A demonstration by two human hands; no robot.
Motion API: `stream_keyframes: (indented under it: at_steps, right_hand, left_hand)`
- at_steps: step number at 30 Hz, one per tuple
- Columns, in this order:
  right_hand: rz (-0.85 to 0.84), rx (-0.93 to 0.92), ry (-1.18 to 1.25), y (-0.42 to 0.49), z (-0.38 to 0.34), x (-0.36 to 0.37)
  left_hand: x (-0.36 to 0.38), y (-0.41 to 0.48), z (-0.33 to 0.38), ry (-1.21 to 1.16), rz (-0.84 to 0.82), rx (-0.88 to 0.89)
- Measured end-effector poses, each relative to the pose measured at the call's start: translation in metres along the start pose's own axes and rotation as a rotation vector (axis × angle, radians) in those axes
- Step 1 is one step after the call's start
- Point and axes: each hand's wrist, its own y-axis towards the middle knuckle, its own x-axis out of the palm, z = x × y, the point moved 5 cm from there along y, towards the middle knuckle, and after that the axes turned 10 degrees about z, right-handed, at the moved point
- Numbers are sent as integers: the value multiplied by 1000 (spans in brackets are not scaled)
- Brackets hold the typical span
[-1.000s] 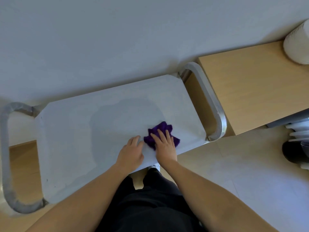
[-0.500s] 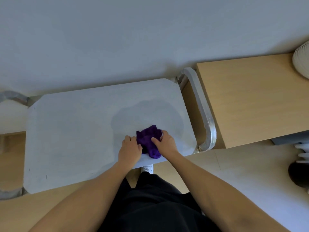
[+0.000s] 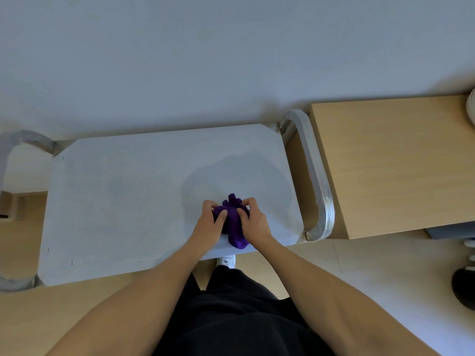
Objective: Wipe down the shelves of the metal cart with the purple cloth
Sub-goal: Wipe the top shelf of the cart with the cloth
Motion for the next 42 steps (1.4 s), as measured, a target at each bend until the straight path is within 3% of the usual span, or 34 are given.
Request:
stream_keyframes:
  at_steps: [5,10,15,22,30,32,34,36,38,39,42]
  right_hand:
    - [87,-33,81,8,-10,-19]
    - [208,-119,36,25,-25,-40]
    - [319,-163,-339,33,-17,-32]
    - [111,-450,-524,35,-33,16]
    - [84,-426,-768,21,-22,58]
    - [55,-597,-777,2,-33,83]
    - [-64,-868,-806,-11,-44,111]
    - [-171,-1012,-820,-2,-48,120]
    - [-72,-947,-797,25,-52,108]
    - [16,-826,-774,41,-54,95]
    - [188,-245,-679,76,-49,67]
  left_hand:
    - [-4,9,18,-136,13,6]
    - [-19,19,31,-62,105,123]
    - [-28,20,14,220,151,156]
    - [-66,15,-30,720,151,305]
    - [-116,35,-57,924,98,435]
    - [-127,42,-64,961,84,462]
    - [-140,50,-70,978,85,464]
    - [-150,56,-77,992,86,461]
    - [-158,59,-83,997,82,465]
    - [-161,61,-86,998,79,471]
    - [-167,63,-93,1007,81,487]
